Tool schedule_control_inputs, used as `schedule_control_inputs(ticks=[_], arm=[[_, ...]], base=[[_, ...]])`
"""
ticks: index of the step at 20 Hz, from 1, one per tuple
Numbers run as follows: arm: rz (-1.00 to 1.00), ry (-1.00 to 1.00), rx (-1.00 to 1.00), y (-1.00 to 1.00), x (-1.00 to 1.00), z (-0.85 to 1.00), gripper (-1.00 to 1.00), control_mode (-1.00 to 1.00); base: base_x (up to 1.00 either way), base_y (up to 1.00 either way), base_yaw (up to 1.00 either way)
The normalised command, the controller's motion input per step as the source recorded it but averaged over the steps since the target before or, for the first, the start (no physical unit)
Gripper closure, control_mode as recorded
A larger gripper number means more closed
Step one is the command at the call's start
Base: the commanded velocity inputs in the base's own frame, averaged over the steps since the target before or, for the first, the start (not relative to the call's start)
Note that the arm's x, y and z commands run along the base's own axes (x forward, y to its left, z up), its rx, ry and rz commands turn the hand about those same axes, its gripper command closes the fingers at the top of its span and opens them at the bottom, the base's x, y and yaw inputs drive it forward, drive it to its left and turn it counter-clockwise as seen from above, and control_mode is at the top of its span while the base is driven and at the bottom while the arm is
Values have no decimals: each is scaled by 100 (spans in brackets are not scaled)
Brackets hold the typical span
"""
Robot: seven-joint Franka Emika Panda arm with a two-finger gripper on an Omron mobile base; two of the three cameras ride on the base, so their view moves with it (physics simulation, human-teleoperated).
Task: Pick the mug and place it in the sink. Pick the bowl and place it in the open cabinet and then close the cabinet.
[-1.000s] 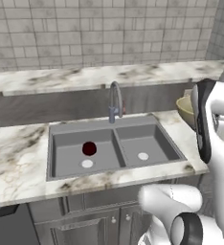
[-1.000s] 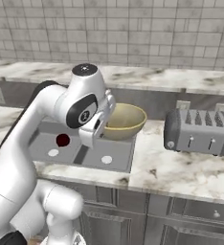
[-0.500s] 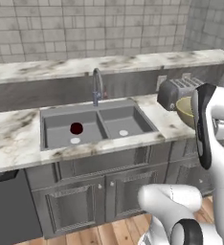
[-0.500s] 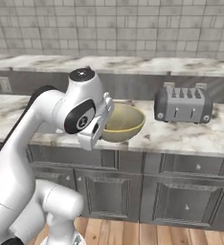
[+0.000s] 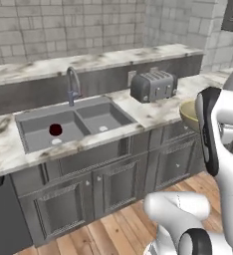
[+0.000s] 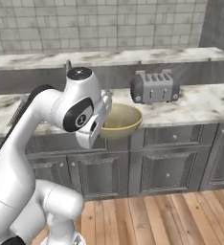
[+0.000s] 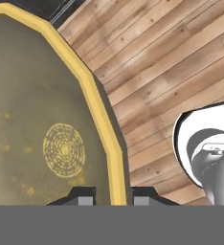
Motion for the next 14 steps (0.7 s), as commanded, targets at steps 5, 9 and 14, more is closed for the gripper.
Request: schedule_control_inputs(ticks=[5,9,14], arm=[[0,0,0,0,0,0,100,100],[0,0,0,0,0,0,100,100],[0,0,0,0,0,0,100,100]], base=[[0,-9,-55],[0,-25,-61],[16,-12,-56]])
